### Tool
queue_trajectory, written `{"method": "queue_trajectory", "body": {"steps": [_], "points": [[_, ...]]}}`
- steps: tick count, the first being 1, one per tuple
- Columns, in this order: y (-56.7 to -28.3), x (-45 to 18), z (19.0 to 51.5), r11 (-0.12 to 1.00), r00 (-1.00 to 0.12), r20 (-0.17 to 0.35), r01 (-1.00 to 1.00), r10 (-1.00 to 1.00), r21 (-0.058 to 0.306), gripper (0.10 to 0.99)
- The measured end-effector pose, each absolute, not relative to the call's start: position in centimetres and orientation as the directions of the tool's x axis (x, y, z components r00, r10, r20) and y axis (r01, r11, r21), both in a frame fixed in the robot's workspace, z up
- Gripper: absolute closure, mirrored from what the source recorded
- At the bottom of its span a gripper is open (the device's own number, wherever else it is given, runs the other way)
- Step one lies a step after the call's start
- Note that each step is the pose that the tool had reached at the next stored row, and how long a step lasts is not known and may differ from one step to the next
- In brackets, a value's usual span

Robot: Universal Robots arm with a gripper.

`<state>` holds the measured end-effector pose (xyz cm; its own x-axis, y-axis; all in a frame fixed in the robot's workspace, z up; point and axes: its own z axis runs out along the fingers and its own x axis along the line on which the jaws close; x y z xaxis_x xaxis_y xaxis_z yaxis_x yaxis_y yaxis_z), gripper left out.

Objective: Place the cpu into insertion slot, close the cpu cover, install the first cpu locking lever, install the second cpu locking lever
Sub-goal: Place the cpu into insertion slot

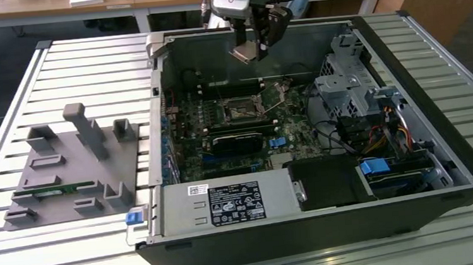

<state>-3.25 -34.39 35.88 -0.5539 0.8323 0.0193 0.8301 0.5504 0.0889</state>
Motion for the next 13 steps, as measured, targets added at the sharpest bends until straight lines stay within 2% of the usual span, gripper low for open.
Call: {"method": "queue_trajectory", "body": {"steps": [7, 13], "points": [[-34.39, -3.25, 35.62, 0.546, -0.55, 0.019, 0.833, 0.835, 0.089, 0.545], [-34.38, -3.25, 35.44, 0.494, -0.497, 0.017, 0.865, 0.868, 0.087, 0.545]]}}
